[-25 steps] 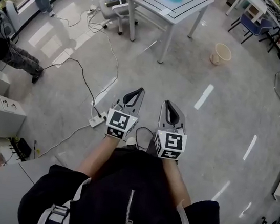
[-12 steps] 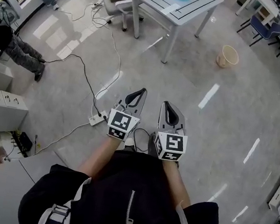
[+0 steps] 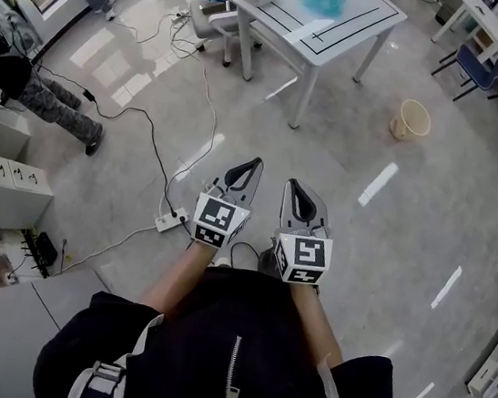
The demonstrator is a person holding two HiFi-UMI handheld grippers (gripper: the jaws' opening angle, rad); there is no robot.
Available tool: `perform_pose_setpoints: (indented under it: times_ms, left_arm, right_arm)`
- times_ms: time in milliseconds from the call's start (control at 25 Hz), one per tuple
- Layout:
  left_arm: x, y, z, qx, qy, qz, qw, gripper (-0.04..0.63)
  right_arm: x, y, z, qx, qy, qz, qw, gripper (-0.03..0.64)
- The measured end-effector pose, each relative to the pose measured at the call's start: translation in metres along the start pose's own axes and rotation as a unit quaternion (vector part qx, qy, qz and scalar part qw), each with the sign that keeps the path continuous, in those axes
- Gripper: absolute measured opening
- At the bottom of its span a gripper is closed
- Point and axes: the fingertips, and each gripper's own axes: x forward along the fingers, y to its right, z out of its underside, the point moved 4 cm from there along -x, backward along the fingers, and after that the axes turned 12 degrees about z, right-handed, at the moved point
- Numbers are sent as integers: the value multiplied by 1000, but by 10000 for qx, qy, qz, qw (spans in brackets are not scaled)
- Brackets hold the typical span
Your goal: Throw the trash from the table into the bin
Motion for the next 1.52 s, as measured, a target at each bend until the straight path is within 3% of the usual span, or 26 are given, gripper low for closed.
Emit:
perform_pose_setpoints:
  times_ms: [640,960,1160,1520]
  left_arm:
    - [105,4,-32,-41,31,-180,9998,5]
    - [161,38,-33,-105,-86,-25,9999,5]
    - [174,57,-39,-2,-159,28,9999,5]
    - [179,57,-38,76,-234,9,9997,5]
  right_arm:
    - [50,89,-24,-78,-12,-308,9995,11]
    - [48,150,-17,20,-126,-198,9997,11]
    - [44,178,-15,151,-132,-121,9997,11]
    - [47,181,-8,288,-124,-155,9994,11]
